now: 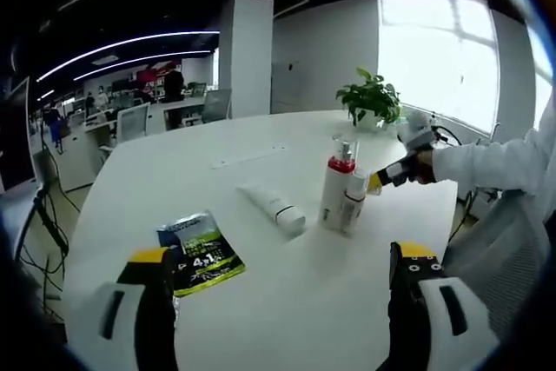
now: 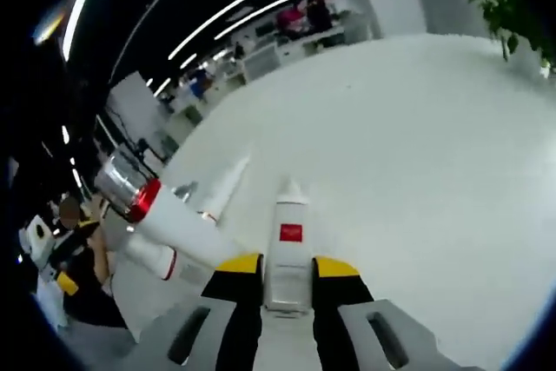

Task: Arrange the skincare products in the storage area until every visible bottle or jar stands upright without overlapping.

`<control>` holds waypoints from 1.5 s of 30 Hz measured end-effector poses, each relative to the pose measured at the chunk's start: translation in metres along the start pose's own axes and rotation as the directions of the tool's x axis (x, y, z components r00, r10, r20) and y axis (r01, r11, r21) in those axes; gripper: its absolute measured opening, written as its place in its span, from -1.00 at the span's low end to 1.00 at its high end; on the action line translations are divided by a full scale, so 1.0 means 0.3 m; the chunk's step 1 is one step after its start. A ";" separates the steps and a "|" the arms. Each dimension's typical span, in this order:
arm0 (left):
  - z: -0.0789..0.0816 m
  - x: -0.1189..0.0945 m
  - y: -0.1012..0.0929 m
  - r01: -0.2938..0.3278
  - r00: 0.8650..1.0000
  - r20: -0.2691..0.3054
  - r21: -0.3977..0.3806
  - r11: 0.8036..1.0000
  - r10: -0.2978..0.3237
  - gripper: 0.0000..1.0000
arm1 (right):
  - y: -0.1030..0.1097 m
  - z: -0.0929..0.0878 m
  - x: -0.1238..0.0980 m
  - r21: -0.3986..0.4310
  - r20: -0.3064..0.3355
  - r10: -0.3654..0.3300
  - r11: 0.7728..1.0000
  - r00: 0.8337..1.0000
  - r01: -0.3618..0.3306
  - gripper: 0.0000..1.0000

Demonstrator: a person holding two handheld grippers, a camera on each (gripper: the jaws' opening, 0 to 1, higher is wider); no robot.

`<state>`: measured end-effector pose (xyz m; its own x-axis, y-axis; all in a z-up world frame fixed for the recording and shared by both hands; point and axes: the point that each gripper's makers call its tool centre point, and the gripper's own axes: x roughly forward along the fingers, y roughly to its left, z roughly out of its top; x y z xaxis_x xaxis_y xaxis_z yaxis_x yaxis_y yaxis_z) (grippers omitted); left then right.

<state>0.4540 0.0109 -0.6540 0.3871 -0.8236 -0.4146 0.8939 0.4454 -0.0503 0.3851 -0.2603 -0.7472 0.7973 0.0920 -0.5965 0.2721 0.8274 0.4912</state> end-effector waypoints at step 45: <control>-0.007 -0.002 -0.045 0.011 1.000 -0.022 -0.003 1.000 -0.011 0.98 | 0.587 0.124 -0.351 -0.121 0.224 0.467 0.884 0.855 -0.452 -0.73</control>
<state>0.4413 0.0064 -0.6550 0.3720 -0.8204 -0.4343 0.8975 0.4373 -0.0574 0.3691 -0.1448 -0.5744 0.9296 0.3415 -0.1386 -0.1845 0.7569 0.6270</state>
